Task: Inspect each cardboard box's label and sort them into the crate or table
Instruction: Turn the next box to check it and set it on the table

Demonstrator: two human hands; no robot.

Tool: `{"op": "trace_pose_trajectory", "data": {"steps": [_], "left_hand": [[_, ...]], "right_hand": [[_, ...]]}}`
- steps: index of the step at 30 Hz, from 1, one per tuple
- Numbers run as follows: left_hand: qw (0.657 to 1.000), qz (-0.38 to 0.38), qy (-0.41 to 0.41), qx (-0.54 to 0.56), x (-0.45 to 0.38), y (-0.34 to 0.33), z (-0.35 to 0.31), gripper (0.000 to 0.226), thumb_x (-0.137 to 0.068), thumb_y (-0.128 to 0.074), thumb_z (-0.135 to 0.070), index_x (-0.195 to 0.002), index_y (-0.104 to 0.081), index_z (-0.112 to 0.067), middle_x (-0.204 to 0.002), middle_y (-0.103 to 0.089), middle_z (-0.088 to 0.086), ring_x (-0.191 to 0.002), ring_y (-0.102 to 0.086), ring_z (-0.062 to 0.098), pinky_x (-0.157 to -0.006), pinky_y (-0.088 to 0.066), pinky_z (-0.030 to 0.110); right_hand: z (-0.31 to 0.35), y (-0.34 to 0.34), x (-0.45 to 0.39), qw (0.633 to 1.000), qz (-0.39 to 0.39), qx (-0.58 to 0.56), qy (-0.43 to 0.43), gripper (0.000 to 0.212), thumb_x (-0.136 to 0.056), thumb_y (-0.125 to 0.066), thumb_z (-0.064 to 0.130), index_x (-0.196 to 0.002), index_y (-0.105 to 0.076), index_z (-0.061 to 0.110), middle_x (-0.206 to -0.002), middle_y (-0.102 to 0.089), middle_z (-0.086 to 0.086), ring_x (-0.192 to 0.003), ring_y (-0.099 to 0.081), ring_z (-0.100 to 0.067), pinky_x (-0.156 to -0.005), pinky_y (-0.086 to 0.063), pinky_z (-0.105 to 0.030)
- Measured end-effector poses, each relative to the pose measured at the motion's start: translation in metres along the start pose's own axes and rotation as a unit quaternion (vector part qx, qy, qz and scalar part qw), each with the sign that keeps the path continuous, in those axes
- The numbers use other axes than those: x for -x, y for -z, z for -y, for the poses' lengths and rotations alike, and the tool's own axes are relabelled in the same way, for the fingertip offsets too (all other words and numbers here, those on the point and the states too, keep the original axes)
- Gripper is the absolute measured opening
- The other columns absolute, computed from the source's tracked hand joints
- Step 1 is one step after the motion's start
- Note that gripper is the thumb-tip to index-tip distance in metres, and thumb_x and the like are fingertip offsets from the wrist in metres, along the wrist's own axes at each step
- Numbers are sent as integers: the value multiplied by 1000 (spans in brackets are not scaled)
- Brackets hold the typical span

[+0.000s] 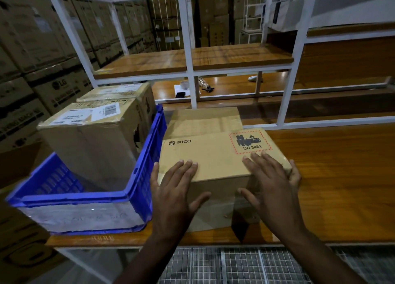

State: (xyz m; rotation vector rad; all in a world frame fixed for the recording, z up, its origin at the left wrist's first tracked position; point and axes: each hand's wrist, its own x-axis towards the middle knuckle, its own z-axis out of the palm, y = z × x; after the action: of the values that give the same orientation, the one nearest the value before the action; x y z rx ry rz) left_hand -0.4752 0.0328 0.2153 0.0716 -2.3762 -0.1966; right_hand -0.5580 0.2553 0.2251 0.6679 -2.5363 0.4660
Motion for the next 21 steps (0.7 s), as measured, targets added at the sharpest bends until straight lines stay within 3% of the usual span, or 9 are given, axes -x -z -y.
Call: {"op": "trace_pose_trajectory", "data": {"steps": [8,12,15,17,19,21], "left_hand": [[999,1,8,40,-2,2,-2,65,-81,-68,-65,-129,-65,-22,-135,-62,-8,-130,-52,9,-119,-21,53],[995,-13,50,89,-5,5,-6,57,-94,-46,-67,-123,-69,-23,-130,-64,-11,-130,-51,7,-119,-22,55],[967,-63,141,203,-5,6,2,48,-101,-42,-51,-117,-70,-17,-124,-64,-3,-127,-50,12,-110,-37,50],[944,-71,227,231,-4,9,6,50,-100,-43,-50,-134,-59,-16,-140,-51,2,-134,-43,14,-112,-38,43],[921,-29,305,242,-4,14,8,63,-99,-46,-55,-151,-39,-19,-157,-32,1,-144,-32,16,-116,-32,40],[891,12,345,296,-4,17,8,70,-93,-50,-59,-153,-34,-27,-157,-37,-2,-139,-40,14,-114,-38,45]], "right_hand": [[-5,1,-6,999,-4,-30,12,75,-66,-83,51,-132,-55,31,-140,-54,7,-135,-40,-15,-112,-18,-64],[-7,4,-10,995,-11,-96,-10,59,-74,-70,60,-125,-60,33,-131,-55,13,-129,-41,-13,-108,-24,-54],[-9,7,-18,985,-52,-159,-51,28,-91,-53,55,-103,-64,33,-108,-55,15,-113,-44,-11,-92,-31,-41],[-12,9,-24,975,-92,-179,-95,30,-100,-39,47,-86,-59,29,-92,-50,12,-97,-46,-13,-79,-38,-38],[-16,12,-30,971,-97,-168,-139,27,-98,-45,43,-83,-55,23,-89,-46,7,-92,-45,-15,-71,-43,-36],[-19,13,-32,973,-79,-129,-173,20,-91,-60,39,-96,-55,21,-101,-46,2,-99,-40,-13,-72,-48,-34]]}}
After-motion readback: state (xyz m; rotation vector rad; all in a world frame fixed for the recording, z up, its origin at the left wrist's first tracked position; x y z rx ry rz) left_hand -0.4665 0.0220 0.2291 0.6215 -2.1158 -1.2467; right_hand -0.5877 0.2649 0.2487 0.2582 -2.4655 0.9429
